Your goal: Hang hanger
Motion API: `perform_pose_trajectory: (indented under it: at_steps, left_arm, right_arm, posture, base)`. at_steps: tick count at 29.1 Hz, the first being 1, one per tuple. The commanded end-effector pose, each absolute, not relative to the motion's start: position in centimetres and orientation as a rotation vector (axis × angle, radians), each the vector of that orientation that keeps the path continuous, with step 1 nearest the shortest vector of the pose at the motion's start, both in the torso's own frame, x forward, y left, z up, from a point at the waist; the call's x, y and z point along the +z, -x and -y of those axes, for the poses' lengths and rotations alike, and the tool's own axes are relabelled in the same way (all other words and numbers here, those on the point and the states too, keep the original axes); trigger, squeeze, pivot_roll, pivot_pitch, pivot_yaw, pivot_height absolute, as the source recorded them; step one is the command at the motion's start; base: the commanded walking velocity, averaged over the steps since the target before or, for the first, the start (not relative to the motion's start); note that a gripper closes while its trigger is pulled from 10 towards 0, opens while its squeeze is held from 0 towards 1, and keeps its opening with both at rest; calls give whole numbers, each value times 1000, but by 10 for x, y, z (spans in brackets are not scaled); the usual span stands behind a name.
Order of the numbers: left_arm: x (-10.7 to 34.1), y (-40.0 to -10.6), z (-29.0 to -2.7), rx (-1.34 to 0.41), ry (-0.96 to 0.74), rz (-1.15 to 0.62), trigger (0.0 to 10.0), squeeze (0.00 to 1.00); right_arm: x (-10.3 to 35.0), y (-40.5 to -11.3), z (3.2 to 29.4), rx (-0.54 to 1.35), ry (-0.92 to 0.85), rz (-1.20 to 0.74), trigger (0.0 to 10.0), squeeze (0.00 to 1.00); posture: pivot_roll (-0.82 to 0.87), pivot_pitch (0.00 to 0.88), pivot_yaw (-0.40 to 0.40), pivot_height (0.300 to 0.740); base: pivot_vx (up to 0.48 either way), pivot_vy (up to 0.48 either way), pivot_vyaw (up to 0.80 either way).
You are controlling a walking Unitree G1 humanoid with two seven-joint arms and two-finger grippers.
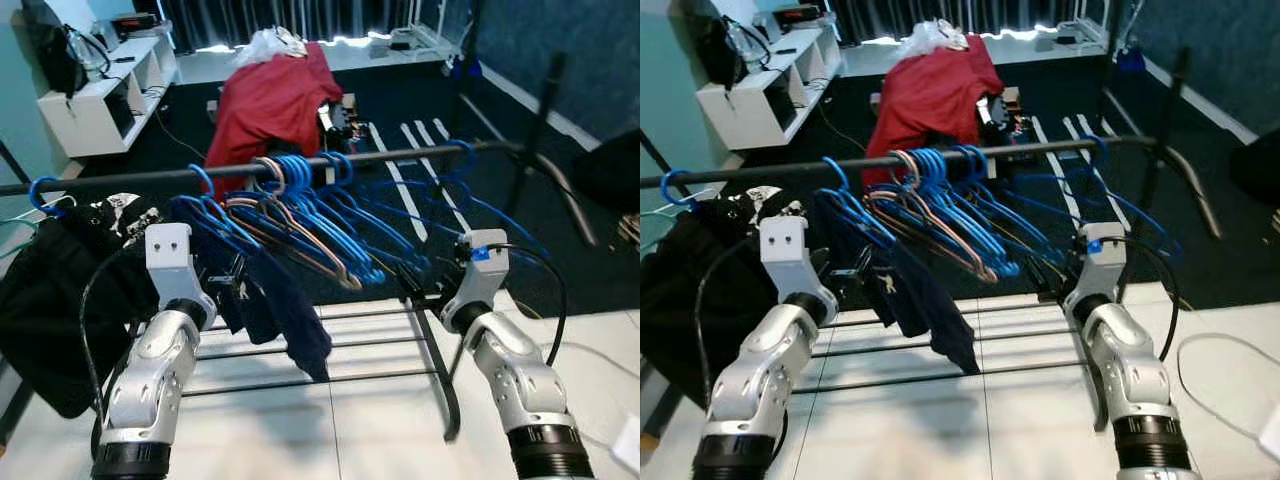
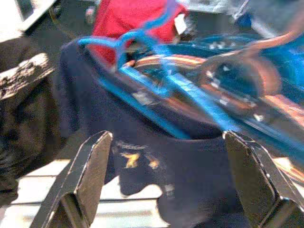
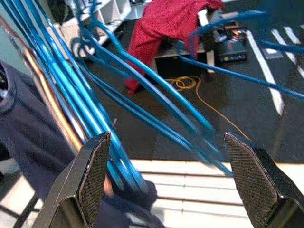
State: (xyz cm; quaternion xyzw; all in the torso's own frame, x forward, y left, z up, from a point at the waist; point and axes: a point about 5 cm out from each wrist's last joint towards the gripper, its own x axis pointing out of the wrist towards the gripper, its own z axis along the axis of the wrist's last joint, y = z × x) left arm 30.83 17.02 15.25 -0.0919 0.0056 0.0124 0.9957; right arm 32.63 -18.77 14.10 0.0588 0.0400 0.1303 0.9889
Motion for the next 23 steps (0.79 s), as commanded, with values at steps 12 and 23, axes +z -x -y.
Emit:
perform_pose_trajectory:
  at_steps: [12, 23]
  left_arm:
    - [142, -303, -144, 73, 304, -114, 10000, 0]
    - [153, -305, -109, -63, 338, -111, 10000, 0]
  right_arm:
    - [139, -326, 184, 276, -115, -93, 10000, 0]
    - [138, -326, 182, 274, -117, -91, 10000, 0]
  posture:
    - [-95, 47, 59, 735]
    - [-99, 41, 71, 735]
  base:
    - [0, 0, 0]
    - [0, 0, 0]
